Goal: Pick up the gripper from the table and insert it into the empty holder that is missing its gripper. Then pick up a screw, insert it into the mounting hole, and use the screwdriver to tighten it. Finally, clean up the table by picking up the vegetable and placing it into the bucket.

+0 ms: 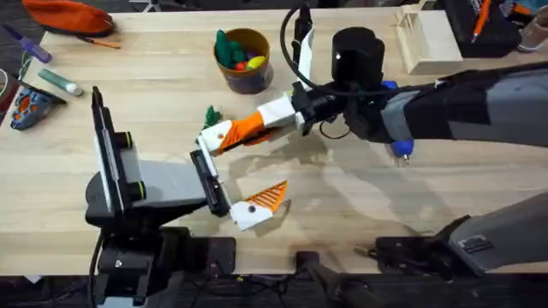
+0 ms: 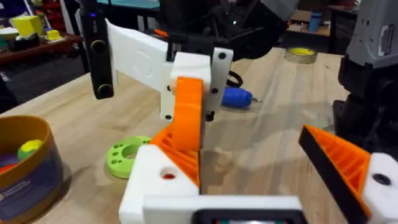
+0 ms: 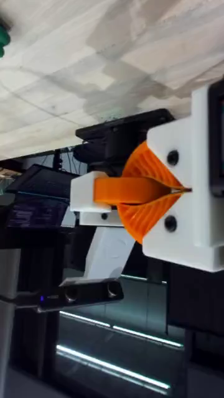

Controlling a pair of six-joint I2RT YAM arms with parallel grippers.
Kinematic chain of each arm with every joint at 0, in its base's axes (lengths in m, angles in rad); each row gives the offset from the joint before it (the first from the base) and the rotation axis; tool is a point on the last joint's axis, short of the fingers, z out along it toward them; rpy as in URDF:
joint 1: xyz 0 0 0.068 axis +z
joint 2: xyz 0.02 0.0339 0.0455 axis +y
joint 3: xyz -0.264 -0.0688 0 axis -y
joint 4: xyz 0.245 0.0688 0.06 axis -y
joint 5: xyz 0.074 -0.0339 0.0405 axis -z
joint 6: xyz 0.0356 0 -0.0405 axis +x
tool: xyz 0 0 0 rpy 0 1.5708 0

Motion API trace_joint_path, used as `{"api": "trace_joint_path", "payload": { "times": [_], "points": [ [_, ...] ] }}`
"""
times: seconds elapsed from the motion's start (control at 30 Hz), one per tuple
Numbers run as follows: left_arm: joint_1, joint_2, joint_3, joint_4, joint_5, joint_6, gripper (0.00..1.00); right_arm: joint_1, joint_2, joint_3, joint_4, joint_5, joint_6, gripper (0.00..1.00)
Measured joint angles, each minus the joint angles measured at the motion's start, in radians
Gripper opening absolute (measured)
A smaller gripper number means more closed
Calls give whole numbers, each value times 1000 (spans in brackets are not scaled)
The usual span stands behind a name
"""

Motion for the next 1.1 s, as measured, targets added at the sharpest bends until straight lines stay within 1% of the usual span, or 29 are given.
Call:
{"api": "trace_joint_path", "payload": {
  "times": [0.47,1.1],
  "points": [
    [1,0,0,0,-4,-1,986,22,0,-2,7,29,3,9],
    [1,0,0,0,-9,-1,985,26,0,-2,7,40,3,9]
  ]
}}
